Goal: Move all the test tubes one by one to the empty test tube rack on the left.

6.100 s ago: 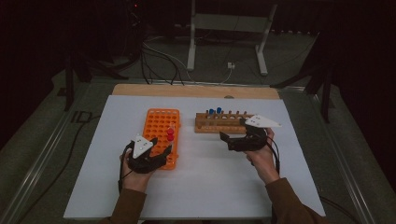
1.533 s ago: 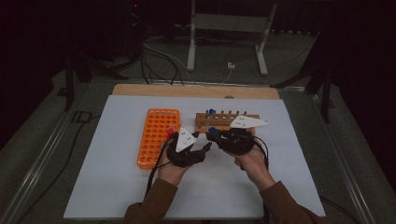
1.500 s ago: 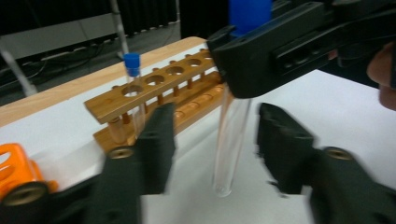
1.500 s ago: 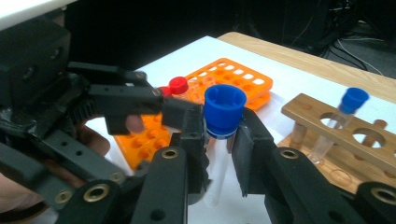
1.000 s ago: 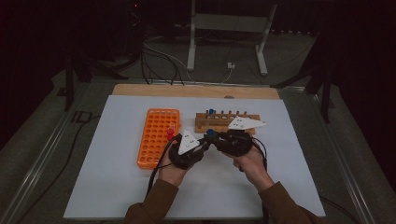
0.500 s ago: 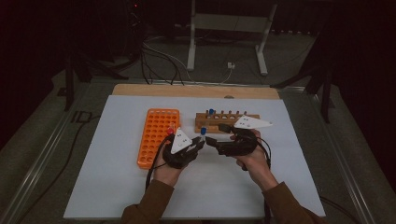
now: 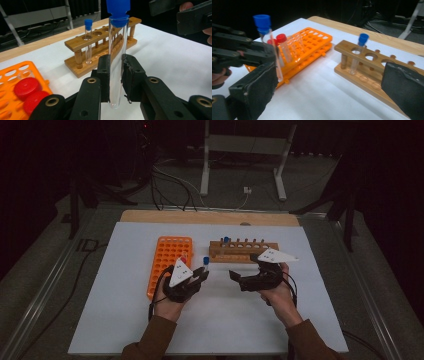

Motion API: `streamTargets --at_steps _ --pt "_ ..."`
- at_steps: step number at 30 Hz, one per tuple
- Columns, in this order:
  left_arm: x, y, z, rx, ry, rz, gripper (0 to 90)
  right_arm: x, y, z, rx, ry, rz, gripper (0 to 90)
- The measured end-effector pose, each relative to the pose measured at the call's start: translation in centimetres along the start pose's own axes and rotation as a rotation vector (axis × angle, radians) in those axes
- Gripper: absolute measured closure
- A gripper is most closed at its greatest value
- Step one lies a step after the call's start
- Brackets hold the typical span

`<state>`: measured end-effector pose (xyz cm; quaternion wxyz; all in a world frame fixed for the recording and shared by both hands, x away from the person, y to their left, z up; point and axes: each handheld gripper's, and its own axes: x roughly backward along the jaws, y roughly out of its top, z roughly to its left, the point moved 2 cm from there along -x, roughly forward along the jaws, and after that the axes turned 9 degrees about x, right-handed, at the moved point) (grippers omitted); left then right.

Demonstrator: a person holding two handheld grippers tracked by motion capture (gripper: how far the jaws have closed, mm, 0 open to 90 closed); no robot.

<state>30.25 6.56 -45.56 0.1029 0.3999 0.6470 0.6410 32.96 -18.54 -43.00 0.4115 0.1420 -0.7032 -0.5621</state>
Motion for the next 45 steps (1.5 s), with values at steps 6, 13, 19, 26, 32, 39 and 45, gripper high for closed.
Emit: streamTargets --at_steps 6,13,19,26,32,39,45 --pt "0.6 -0.3 0.4 0.003 0.008 -0.004 77.7 0.5 -0.8 -0.7 -0.021 -0.030 -0.006 0.0" --pt "1.2 -0.9 1.0 0.013 0.023 -0.011 77.6 1.1 -1.5 -1.2 -0.038 -0.048 -0.011 0.0" --pt "2.0 -1.4 1.6 0.019 0.044 -0.018 77.6 1.4 -2.2 -1.4 -0.048 -0.058 -0.007 0.0" --pt "2.8 -2.0 2.6 0.023 0.076 -0.022 77.5 1.8 -2.4 -1.7 -0.055 -0.070 -0.015 0.0" --pt "2.9 -2.6 3.3 0.021 0.106 -0.019 77.5 1.6 -2.5 -1.6 -0.052 -0.070 -0.012 0.0" --pt "2.3 -3.7 3.5 0.004 0.141 0.023 77.1 1.7 -2.6 -1.5 -0.048 -0.067 -0.016 0.0" --pt "1.9 -4.6 3.9 0.005 0.178 0.109 77.3 1.7 -2.7 -1.5 -0.050 -0.065 -0.016 0.0"
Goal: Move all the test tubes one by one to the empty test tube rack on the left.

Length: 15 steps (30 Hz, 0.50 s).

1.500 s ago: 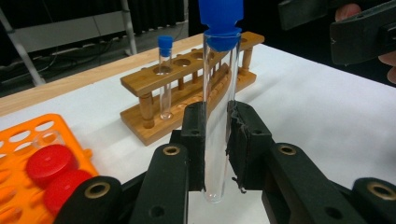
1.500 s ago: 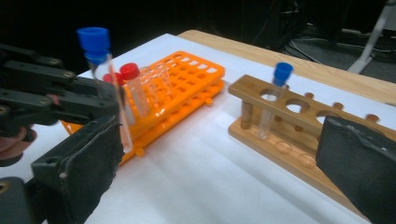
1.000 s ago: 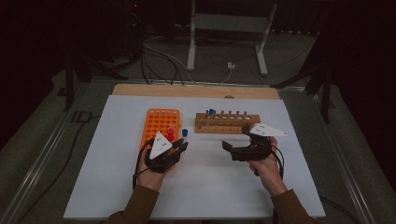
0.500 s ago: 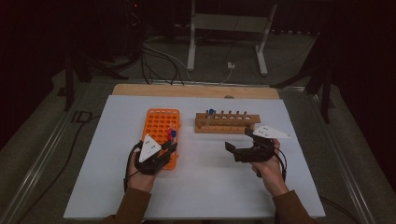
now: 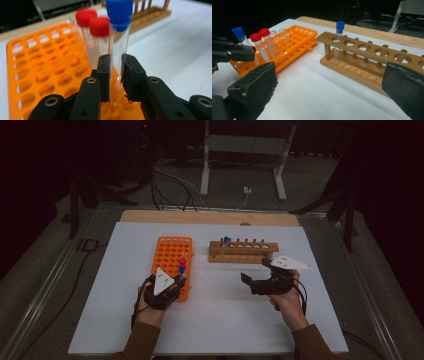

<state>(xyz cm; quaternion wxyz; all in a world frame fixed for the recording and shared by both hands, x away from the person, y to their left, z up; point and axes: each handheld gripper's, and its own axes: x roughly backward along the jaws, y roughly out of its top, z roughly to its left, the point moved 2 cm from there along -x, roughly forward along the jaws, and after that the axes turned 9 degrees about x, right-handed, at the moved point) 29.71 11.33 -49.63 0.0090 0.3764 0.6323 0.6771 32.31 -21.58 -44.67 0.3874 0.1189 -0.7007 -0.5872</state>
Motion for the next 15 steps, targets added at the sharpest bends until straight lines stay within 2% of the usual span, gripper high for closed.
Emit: streamTargets --at_steps 2,8,11,15 --pt "-0.36 -0.27 0.02 0.003 0.004 0.036 77.4 0.01 -0.02 -0.03 0.000 -0.001 0.001 0.0" --pt "-0.62 -0.44 -0.09 0.004 0.014 0.077 77.9 -0.03 -0.11 -0.02 0.000 0.000 0.005 0.0" --pt "-0.67 -0.54 0.02 0.020 0.011 0.079 77.9 -0.11 -0.14 0.04 0.004 0.002 0.006 0.0" --pt "-0.67 -0.56 0.01 0.022 0.012 0.078 77.7 -0.19 -0.16 0.13 0.003 0.004 0.007 0.0"
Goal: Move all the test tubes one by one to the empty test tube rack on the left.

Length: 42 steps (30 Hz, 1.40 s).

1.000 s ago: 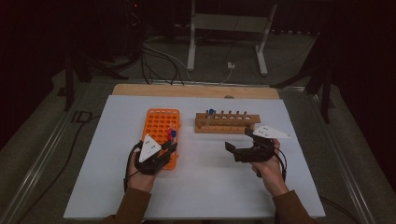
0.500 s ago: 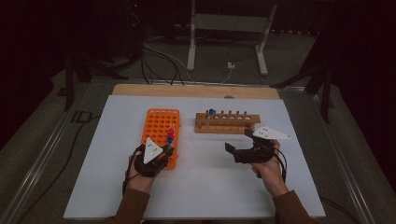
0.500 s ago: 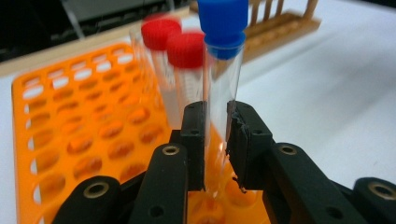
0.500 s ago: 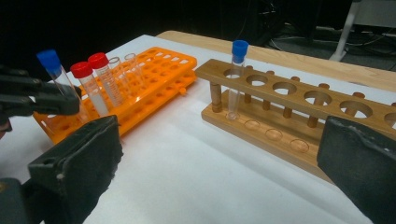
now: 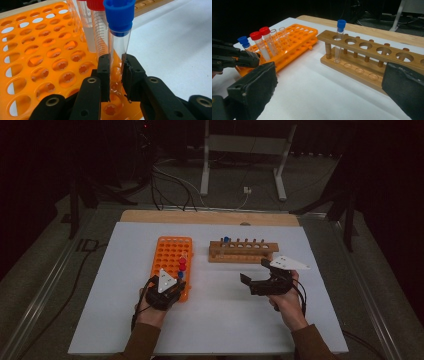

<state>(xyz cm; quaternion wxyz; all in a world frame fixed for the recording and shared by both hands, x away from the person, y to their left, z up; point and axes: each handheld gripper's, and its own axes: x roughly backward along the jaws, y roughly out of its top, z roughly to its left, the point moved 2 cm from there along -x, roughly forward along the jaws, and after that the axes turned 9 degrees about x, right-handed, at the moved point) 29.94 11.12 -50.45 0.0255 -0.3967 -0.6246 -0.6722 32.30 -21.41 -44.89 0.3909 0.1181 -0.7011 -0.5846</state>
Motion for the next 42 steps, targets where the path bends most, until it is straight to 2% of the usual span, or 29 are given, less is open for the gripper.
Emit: streamTargets --at_steps 3,5,8,14,19,23,25,27,28,34,39,42 --pt "0.0 -0.1 0.1 0.015 0.000 -0.005 75.7 -0.1 0.0 0.1 0.002 0.003 0.004 0.0" --pt "0.2 -0.1 0.3 0.045 0.007 -0.006 68.6 -0.2 -0.1 0.1 0.002 0.003 0.006 0.0" --pt "0.5 -0.2 0.6 0.060 -0.004 -0.011 60.7 -0.3 -0.1 0.2 0.000 0.003 0.008 0.0" --pt "1.6 0.1 0.9 0.075 -0.043 -0.076 45.0 -0.3 -0.1 0.1 0.003 0.000 0.007 0.0" --pt "2.5 0.3 1.6 0.123 -0.059 -0.124 32.0 -0.5 0.1 0.0 0.002 -0.008 0.005 0.0" --pt "2.9 0.5 2.1 0.158 -0.035 -0.155 17.2 -0.9 0.5 0.0 0.006 -0.012 0.008 0.0" --pt "3.1 0.6 2.3 0.171 -0.026 -0.168 13.6 -1.3 0.9 0.0 0.011 -0.013 0.012 0.0" --pt "3.3 0.7 2.5 0.179 -0.018 -0.166 3.3 -1.7 1.4 0.1 0.018 -0.013 0.019 0.0" --pt "3.3 0.7 2.6 0.183 -0.015 -0.167 1.5 -1.9 1.6 0.1 0.019 -0.012 0.021 0.0" --pt "3.4 0.6 3.1 0.203 -0.014 -0.176 0.6 -3.7 3.0 0.1 0.054 -0.015 0.050 0.0" --pt "3.3 0.5 3.3 0.207 -0.002 -0.177 0.6 -5.4 3.7 -0.2 0.068 0.003 0.054 0.0" --pt "3.3 0.5 3.3 0.213 0.006 -0.182 0.6 -6.6 3.8 -0.7 0.067 -0.010 0.073 3.7"
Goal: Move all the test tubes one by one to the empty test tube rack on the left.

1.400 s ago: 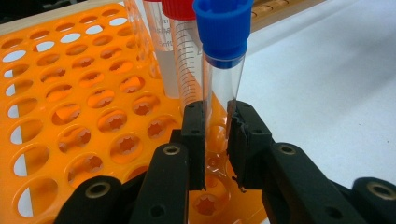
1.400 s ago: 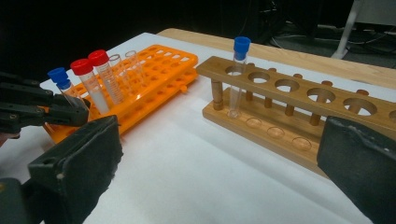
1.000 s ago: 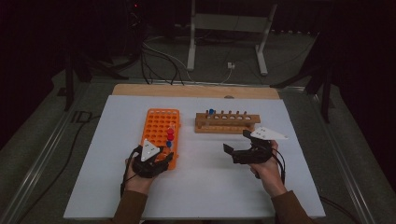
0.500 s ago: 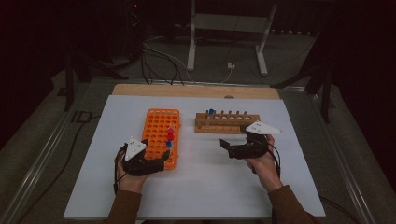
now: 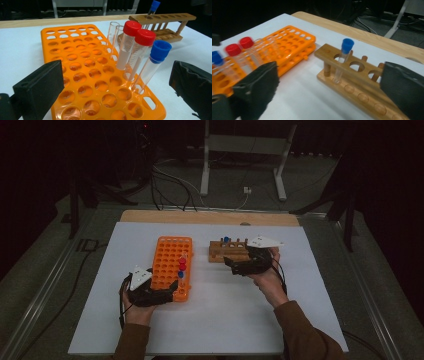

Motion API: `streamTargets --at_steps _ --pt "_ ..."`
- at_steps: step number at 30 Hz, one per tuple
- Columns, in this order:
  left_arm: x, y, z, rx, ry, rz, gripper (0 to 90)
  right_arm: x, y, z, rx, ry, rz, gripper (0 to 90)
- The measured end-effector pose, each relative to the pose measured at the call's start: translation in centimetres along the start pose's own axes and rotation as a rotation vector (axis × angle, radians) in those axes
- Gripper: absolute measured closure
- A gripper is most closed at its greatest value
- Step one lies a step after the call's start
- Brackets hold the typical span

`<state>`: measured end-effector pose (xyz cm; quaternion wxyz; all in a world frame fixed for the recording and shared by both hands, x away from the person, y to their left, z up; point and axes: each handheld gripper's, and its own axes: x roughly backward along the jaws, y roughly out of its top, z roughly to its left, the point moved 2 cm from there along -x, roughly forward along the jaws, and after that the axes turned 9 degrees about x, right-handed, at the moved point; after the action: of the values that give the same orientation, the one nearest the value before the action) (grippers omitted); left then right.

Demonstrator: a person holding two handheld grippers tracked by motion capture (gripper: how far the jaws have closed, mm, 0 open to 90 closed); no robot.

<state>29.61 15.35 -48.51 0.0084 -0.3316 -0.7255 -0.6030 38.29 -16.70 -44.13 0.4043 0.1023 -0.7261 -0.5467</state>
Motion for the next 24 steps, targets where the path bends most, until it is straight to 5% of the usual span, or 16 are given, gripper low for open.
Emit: streamTargets --at_steps 9,16,24 --pt "0.1 -0.1 0.0 0.017 0.011 -0.013 0.6 -2.7 0.6 -1.1 0.002 -0.050 0.024 22.9" --pt "0.0 -0.2 0.0 0.018 0.008 -0.014 0.6 -4.9 0.6 -2.2 -0.019 -0.077 0.031 50.4" --pt "0.2 -0.2 0.1 0.029 0.001 -0.018 0.6 -6.7 0.6 -2.1 -0.019 -0.079 0.067 69.3"
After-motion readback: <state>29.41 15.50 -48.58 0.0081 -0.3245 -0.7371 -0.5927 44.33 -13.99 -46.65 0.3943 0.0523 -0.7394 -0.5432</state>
